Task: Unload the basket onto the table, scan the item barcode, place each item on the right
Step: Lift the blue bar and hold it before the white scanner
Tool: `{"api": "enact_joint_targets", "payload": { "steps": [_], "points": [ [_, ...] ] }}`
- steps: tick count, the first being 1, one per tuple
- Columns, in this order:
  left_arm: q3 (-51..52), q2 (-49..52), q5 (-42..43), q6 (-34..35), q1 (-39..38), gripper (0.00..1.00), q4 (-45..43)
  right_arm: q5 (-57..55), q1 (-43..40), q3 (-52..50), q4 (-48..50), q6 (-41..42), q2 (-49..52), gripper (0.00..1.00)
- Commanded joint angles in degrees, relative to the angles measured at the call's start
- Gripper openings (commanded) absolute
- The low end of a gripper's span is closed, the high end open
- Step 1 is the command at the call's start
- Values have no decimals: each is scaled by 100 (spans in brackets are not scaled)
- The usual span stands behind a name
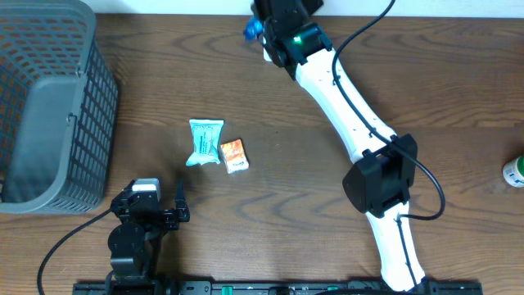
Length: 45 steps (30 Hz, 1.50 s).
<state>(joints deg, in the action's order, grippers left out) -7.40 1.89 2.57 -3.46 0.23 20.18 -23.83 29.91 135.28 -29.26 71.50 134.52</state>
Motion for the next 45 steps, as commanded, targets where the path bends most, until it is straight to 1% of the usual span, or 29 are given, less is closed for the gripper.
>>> {"api": "enact_joint_targets", "payload": {
  "steps": [1,4,7,12,15,16,19,21,23,25,28,31,34,37,41,45],
  "points": [
    [122,-11,-87,-81,20,98,26,-348,-216,74,789,-1325,428,1],
    [122,-11,-90,-81,20,98,26,-179,-315,74,1764,-1980,828,1],
    [122,-11,-90,-81,20,98,26,575,-474,74,2516,-2430,1176,1],
    [122,-11,-87,-81,20,98,26,2343,-841,74,3829,-2511,1801,1],
    [122,-11,-87,-81,20,98,26,3226,-1086,74,4374,-2509,2164,1],
    [122,-11,-87,-81,20,98,26,3399,-1139,74,4422,-2509,2221,1],
    [122,-11,-87,-81,20,98,26,3849,-1285,74,4395,-2645,2312,1],
    [122,-11,-90,-81,20,98,26,4207,-1346,74,4339,-2922,2312,1],
    [122,-11,-90,-81,20,98,26,4806,-1386,74,4389,-3254,2310,1],
    [122,-11,-90,-81,20,98,26,5108,-1423,74,4308,-3263,2310,1],
    [122,-11,-90,-81,20,98,26,5093,-1513,74,3735,-3303,2310,1],
    [122,-11,-87,-81,20,98,26,5071,-1598,74,3340,-3630,2310,1],
    [122,-11,-87,-81,20,98,26,5005,-1657,74,3224,-3939,2310,1],
    [122,-11,-87,-81,20,98,26,5038,-1781,74,3130,-3943,2243,1],
    [122,-11,-87,-81,20,98,26,5047,-1961,74,2627,-4015,1952,1],
    [122,-11,-87,-81,20,98,26,4874,-2142,74,1939,-4478,1379,1]
  ]
}}
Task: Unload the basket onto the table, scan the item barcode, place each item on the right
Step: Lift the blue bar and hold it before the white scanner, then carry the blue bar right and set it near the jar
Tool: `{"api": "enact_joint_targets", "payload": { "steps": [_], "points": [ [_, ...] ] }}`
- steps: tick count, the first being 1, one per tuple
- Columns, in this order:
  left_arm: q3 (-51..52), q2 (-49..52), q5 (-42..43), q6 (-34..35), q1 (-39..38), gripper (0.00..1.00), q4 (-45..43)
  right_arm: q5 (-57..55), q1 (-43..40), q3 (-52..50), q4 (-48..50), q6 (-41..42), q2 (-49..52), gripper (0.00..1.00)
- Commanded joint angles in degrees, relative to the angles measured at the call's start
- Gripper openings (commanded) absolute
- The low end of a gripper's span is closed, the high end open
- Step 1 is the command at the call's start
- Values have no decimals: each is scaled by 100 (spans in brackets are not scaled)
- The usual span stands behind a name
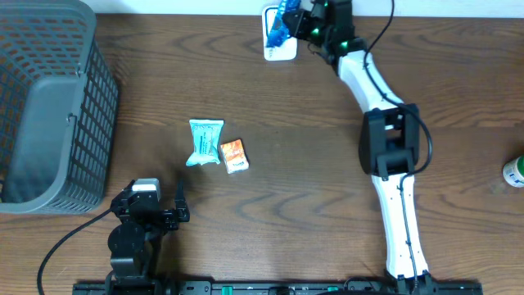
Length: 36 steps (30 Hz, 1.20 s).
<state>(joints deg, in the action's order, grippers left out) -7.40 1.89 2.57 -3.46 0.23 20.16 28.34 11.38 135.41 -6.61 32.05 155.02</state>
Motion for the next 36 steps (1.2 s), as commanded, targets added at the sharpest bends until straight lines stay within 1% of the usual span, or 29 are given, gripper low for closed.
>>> {"api": "enact_joint_targets", "payload": {
  "steps": [1,3,6,9,11,15,16,17,20,25,27,28,30,34,35,36],
  "points": [
    [122,-11,-87,-81,20,98,28,-461,-328,61,-586,-680,-874,1],
    [122,-11,-90,-81,20,98,28,-822,-396,61,-1224,-1012,-1342,1],
    [122,-11,-87,-81,20,98,28,-1462,-474,61,-2321,-1239,-1967,1],
    [122,-11,-90,-81,20,98,28,-2946,-586,61,-4253,-1215,-2664,1],
    [122,-11,-87,-81,20,98,28,-3987,-686,61,-5724,-861,-2970,1],
    [122,-11,-87,-81,20,98,28,-5060,-975,61,-7893,-260,-3095,1],
    [122,-11,-87,-81,20,98,28,-5353,-1080,46,-8295,-114,-3069,1],
    [122,-11,-90,-81,20,98,28,-5866,-1268,-20,-8767,101,-3016,1],
    [122,-11,-87,-81,20,98,28,-6815,-1700,-402,-9053,557,-2981,1],
    [122,-11,-90,-81,20,98,28,-7834,-2413,-1401,-8797,1093,-2981,1],
    [122,-11,-87,-81,20,98,28,-8148,-2771,-1982,-8295,1272,-2981,1],
    [122,-11,-90,-81,20,98,28,-8120,-2986,-2358,-7812,1268,-2981,1],
    [122,-11,-87,-81,20,98,28,-8026,-3213,-2787,-7263,1266,-2981,1],
    [122,-11,-87,-81,20,98,28,-8030,-3418,-3244,-6662,1250,-2981,1],
    [122,-11,-87,-81,20,98,28,-8030,-3438,-3289,-6594,1248,-2981,4],
    [122,-11,-87,-81,20,98,28,-8030,-3440,-3285,-6596,1248,-2981,33]
  ]
}}
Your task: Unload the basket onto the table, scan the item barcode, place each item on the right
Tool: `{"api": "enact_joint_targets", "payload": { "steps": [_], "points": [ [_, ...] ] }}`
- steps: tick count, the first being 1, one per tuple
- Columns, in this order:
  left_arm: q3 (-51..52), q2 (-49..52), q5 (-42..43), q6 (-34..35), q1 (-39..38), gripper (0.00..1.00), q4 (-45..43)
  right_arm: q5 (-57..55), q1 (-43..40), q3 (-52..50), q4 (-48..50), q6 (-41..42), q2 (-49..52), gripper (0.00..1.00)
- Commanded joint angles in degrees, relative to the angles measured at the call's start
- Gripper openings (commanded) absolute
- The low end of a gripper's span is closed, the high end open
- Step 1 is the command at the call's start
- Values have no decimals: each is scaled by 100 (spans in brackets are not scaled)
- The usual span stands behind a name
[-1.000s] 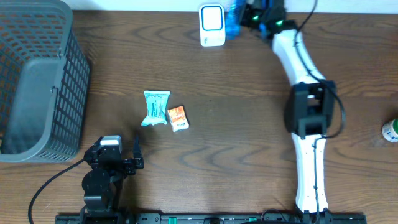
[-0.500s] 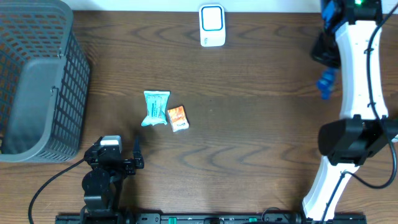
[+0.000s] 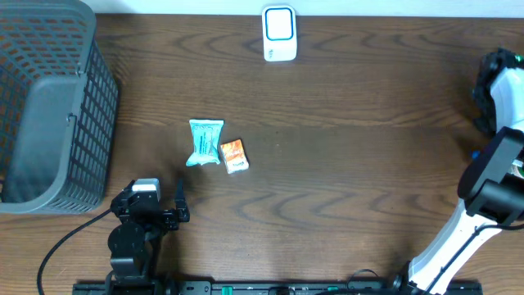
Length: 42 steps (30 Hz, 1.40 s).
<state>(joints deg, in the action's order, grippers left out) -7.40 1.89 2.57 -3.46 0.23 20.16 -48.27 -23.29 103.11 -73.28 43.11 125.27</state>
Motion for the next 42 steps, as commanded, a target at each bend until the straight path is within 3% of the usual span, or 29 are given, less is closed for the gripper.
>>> {"api": "enact_joint_targets", "payload": {
  "steps": [1,2,4,7,10,13,17,25,28,32,36,39,41,42],
  "points": [
    [122,-11,-87,-81,20,98,28,-372,44,-28,70,138,-13,71],
    [122,-11,-90,-81,20,98,28,-372,66,48,70,74,-22,86],
    [122,-11,-87,-81,20,98,28,-258,149,361,37,-256,-33,99],
    [122,-11,-87,-81,20,98,28,811,378,1333,-146,-1067,-90,99],
    [122,-11,-87,-81,20,98,28,2120,671,2345,-579,-1344,-142,99],
    [122,-11,-90,-81,20,98,28,4524,1202,3427,-1233,-1349,-164,99],
    [122,-11,-87,-81,20,98,28,6992,2214,3571,-1222,-1515,-129,99],
    [122,-11,-90,-81,20,98,28,6544,4468,2610,-656,-2487,-76,99],
    [122,-11,-90,-81,20,98,28,6293,5239,1987,-503,-793,-76,99],
    [122,-11,-87,-81,20,98,28,6352,5956,1005,-343,2455,-74,99],
    [122,-11,-90,-81,20,98,28,6406,6408,195,645,4264,-74,99],
    [122,-11,-90,-81,20,98,28,6402,6610,-179,1491,4800,-76,99],
    [122,-11,-87,-81,20,98,28,6301,6688,-245,1947,4610,-76,98],
    [122,-11,-87,-81,20,98,28,6170,6714,-243,2234,4124,-76,96]
  ]
}}
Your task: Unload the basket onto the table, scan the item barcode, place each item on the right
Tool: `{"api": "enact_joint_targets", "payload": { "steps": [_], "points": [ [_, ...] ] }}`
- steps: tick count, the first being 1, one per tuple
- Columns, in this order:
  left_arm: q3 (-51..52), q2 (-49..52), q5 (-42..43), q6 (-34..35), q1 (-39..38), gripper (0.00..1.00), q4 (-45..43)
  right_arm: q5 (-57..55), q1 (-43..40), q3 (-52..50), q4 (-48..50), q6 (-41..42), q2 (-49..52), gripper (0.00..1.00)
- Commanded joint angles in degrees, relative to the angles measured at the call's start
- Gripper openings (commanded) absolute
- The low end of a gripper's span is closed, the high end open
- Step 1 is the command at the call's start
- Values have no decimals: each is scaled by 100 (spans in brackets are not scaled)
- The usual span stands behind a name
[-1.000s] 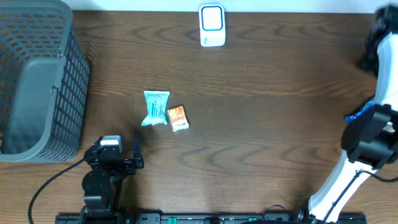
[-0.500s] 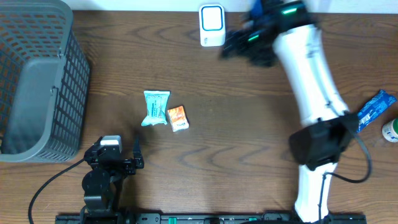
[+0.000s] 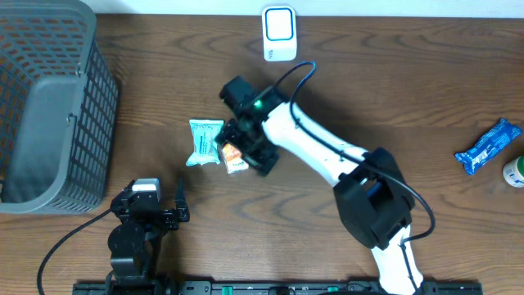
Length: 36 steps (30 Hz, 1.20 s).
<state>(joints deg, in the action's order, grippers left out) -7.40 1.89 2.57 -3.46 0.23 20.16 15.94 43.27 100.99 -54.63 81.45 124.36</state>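
A white barcode scanner (image 3: 279,33) stands at the table's back edge. An orange packet (image 3: 237,163) and a teal packet (image 3: 203,141) lie side by side mid-table. My right gripper (image 3: 240,147) is down over the orange packet and covers its upper half; the arm hides how the jaws stand. A blue packet (image 3: 487,146) lies alone near the right edge. My left gripper (image 3: 180,205) rests folded near the front left, away from all the items.
A large grey mesh basket (image 3: 49,106) fills the left side. A green-and-white bottle (image 3: 516,170) peeks in at the right edge beside the blue packet. The right arm's white links stretch diagonally from the front centre to the packets.
My right arm was at the far right edge; it now reaches to the middle, over the orange packet. The blue packet now lies in plain view near the right edge. The left arm has not moved.
My right gripper held the blue packet at the back, left of the scanner, then over the scanner. Then the arm was at the far right edge. Now the blue packet lies on the right side and the gripper is over the orange packet.
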Motion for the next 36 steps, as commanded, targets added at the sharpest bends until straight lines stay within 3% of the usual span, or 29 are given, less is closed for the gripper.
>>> {"api": "enact_joint_targets", "payload": {
  "steps": [1,5,8,11,12,15,17,30,36],
  "points": [
    [122,-11,-87,-81,20,98,28,-330,70,-22,579,-216,13,93],
    [122,-11,-90,-81,20,98,28,297,46,101,1095,-3526,2,99],
    [122,-11,-90,-81,20,98,28,1237,-39,192,763,-7125,2,99],
    [122,-11,-87,-81,20,98,28,374,-81,195,-337,-10723,7,99],
    [122,-11,-87,-81,20,98,28,-155,-81,186,-483,-11186,11,99],
    [122,-11,-87,-81,20,98,28,-1491,-81,175,-538,-11746,15,99],
    [122,-11,-87,-81,20,98,28,-1679,-81,175,-509,-12279,15,99],
    [122,-11,-90,-81,20,98,28,-1075,-28,175,-409,-13783,173,99],
    [122,-11,-87,-81,20,98,28,-643,-7,173,-417,-13938,378,99]
  ]
}}
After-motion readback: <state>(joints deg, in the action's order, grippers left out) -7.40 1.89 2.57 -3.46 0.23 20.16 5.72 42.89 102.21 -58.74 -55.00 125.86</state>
